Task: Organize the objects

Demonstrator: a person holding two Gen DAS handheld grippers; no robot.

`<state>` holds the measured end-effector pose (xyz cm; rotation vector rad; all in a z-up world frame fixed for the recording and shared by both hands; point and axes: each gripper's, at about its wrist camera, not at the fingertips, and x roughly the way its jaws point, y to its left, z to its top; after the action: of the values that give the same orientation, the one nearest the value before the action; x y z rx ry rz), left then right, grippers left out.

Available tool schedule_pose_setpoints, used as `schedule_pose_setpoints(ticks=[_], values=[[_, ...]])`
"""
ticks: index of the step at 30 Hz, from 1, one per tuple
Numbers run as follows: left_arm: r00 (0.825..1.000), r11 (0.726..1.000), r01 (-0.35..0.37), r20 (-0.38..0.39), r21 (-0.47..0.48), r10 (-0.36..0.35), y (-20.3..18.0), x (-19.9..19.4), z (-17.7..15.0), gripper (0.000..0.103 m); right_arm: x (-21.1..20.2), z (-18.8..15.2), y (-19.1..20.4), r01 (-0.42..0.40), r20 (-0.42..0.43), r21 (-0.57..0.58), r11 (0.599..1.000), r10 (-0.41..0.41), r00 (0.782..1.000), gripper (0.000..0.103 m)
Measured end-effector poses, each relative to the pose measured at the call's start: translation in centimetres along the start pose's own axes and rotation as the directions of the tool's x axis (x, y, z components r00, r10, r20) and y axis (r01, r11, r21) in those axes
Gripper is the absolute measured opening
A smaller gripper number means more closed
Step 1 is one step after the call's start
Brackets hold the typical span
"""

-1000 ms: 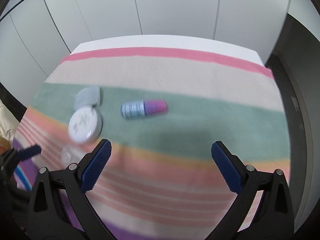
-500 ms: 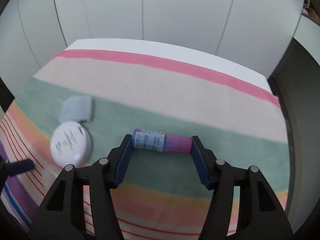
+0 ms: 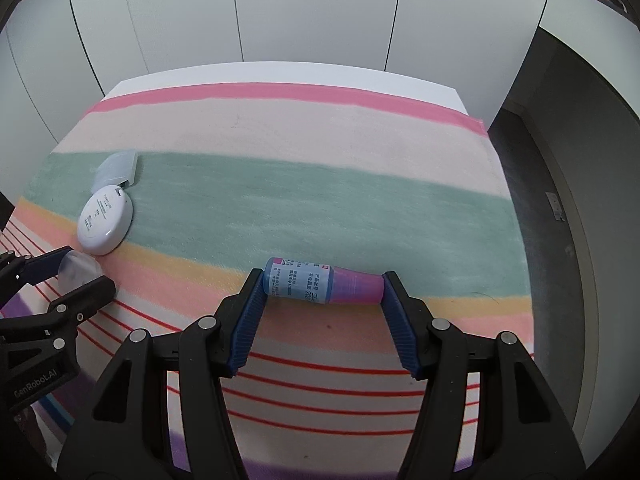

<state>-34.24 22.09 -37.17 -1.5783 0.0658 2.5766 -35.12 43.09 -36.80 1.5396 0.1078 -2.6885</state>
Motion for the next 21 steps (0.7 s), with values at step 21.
schedule_pose_setpoints(ticks=[21], values=[[0.999,0.992,0.009,0.043,-0.122,-0.004,2.8,-10.7,7.0,0.059,-11.8,5.6,1.0,0.0,0.043,-0.014,1.0,0.001,0.999,0.06]])
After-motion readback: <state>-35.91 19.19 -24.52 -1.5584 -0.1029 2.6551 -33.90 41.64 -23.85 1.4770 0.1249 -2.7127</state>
